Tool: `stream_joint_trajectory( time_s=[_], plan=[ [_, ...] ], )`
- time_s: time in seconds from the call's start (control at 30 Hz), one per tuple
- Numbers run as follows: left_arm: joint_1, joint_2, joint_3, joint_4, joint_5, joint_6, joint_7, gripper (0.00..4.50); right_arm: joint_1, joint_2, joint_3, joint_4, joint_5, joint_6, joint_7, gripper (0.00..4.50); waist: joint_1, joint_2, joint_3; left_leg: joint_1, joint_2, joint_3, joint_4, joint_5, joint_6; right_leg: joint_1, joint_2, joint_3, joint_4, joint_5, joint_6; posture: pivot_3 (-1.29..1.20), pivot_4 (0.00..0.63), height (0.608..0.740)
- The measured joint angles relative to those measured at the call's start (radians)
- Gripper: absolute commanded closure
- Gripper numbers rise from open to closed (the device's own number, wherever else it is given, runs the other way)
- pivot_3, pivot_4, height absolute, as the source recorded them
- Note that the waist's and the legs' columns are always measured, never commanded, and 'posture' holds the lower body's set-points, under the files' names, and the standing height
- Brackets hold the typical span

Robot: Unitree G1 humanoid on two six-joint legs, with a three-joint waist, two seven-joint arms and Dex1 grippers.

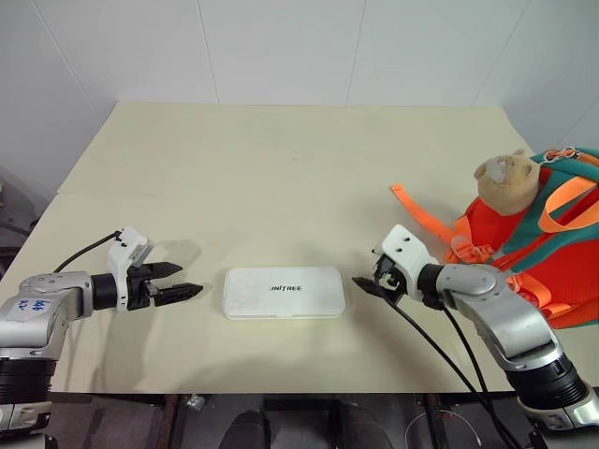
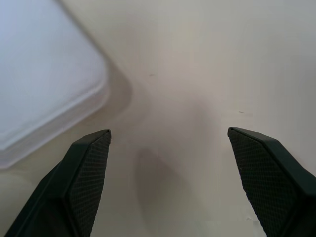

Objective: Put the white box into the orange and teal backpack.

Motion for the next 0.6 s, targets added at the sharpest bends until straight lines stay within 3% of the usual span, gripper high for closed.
stream_joint_trajectory(
  time_s=[0.6],
  plan=[
    [-0.037,-0.019,-0.021,-0.069,-0.155,0.274,-0.008,0.02,0.023,0.002,0.036,-0.047,-0.018,-0.043,0.024,0.0,0.0,0.0,0.0,0.001,0.0,0.0,0.0,0.0,0.0,0.0,0.001,0.0,-0.001,0.0,0.0,0.0,0.15,0.74]
  ],
)
